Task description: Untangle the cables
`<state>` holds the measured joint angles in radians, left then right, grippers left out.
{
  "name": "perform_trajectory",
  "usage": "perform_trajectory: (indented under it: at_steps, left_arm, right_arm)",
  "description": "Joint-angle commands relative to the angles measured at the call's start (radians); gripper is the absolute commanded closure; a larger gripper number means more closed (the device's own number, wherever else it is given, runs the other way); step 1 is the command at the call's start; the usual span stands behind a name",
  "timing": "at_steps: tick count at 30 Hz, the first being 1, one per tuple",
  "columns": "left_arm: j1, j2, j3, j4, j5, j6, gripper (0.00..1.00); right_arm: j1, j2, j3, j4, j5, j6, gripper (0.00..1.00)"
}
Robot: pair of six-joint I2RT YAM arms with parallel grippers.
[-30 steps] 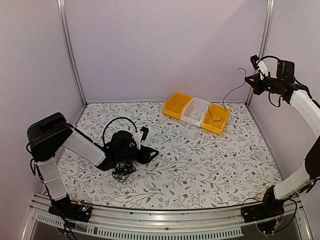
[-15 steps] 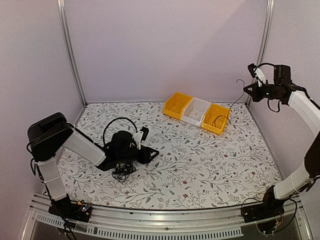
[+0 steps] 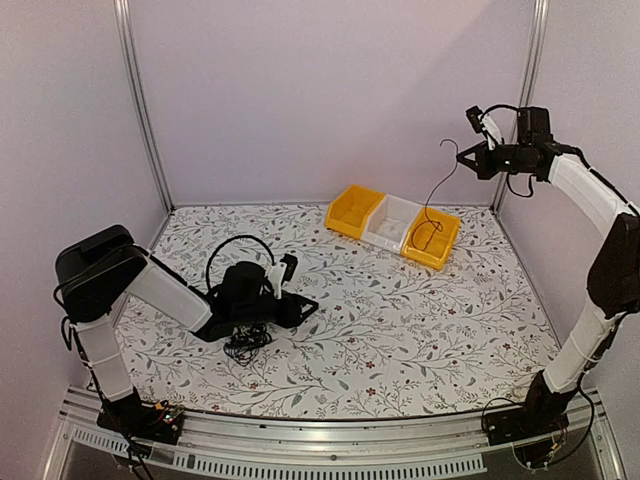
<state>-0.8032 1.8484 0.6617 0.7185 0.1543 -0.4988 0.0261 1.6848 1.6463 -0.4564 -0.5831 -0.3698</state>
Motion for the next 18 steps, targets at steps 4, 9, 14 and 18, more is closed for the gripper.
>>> perform_trajectory:
  at_steps: [4,9,14,18]
  left_arm:
    - [-0.013,0.015,0.024,-0.011,0.007,0.000,0.60]
    - [-0.012,0.013,0.024,-0.023,0.001,0.005,0.60]
    - [-0.011,0.025,0.026,-0.021,0.006,0.005,0.60]
    - [-0.011,0.040,0.033,-0.009,0.013,-0.001,0.60]
  right_arm:
    - [0.025,0.098,0.055,0.028,0.025,0.007,1.00]
    - [0.024,0.147,-0.002,0.055,0.087,-0.030,1.00]
    - [0.020,0.144,-0.069,0.099,0.144,-0.042,1.00]
    - [0.022,0.173,-0.070,0.100,0.165,-0.041,1.00]
